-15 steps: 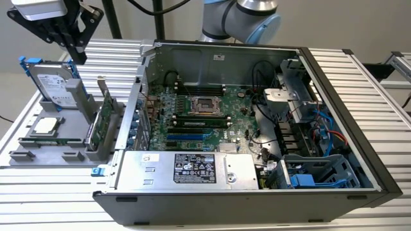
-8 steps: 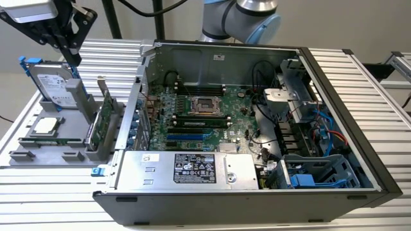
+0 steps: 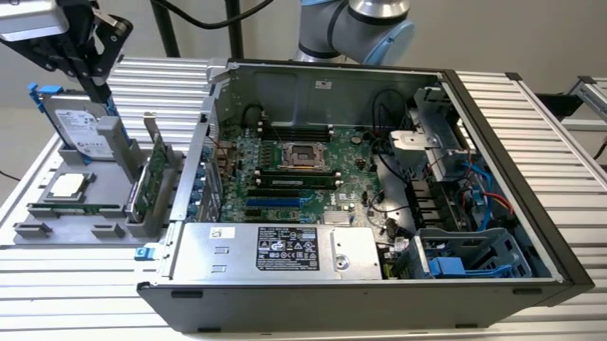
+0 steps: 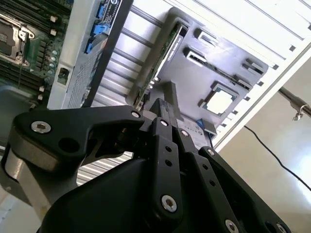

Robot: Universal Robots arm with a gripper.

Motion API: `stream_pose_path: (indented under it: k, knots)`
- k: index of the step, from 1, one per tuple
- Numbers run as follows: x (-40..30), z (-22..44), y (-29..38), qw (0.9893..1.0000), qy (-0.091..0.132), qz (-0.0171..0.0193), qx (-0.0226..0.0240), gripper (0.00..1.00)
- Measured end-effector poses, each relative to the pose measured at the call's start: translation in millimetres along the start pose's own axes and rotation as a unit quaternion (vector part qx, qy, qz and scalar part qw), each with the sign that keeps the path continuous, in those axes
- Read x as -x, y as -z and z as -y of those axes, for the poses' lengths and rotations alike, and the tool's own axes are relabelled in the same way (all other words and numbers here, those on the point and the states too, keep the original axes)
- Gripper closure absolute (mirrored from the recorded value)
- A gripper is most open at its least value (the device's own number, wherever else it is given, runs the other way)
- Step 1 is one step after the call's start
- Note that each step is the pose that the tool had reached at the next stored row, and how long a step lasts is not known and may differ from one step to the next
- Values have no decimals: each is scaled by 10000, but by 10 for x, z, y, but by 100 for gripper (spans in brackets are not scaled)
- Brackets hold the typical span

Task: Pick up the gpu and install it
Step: 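Pick up the gpu and move the gpu toward the slot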

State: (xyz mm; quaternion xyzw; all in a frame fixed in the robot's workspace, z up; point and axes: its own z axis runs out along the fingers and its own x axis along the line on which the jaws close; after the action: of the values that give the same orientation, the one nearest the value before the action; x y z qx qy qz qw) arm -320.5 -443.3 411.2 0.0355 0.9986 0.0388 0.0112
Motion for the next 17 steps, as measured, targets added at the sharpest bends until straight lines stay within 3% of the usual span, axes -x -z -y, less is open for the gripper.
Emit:
stream_pose_path:
  k: [17]
  knots:
    - [-150,152,15,10000,-1,-2,32,100]
